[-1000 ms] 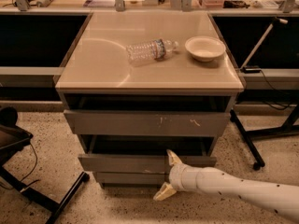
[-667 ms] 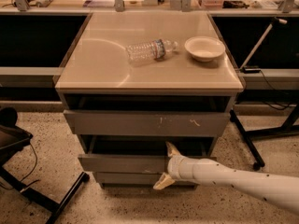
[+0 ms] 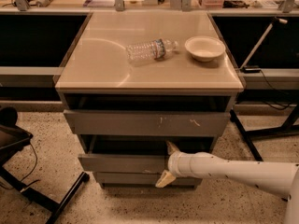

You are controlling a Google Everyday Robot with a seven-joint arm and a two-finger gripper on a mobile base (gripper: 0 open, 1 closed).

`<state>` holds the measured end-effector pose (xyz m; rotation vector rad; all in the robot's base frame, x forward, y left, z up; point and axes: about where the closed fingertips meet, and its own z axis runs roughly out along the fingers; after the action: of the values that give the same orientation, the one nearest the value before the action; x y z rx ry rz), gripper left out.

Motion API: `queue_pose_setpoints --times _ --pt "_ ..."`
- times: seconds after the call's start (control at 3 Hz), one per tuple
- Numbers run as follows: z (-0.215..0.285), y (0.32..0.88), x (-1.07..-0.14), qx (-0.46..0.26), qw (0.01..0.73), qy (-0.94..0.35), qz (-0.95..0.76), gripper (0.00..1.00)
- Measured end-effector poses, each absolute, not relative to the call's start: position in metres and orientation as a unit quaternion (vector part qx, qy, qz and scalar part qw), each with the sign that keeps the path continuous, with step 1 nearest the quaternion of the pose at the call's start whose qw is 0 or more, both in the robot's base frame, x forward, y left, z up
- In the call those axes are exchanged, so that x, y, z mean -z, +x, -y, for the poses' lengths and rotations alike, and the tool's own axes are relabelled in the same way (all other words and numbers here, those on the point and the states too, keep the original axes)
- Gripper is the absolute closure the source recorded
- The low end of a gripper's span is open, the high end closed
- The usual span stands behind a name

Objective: Open middle drawer

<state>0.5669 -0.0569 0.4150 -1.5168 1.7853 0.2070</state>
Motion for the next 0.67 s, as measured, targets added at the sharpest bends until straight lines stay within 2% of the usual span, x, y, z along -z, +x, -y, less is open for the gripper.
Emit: queue_pose_setpoints --times 0.67 --pt "0.0530 0.5859 -0.4028 -0.087 0.375 -0.593 -0.707 0.00"
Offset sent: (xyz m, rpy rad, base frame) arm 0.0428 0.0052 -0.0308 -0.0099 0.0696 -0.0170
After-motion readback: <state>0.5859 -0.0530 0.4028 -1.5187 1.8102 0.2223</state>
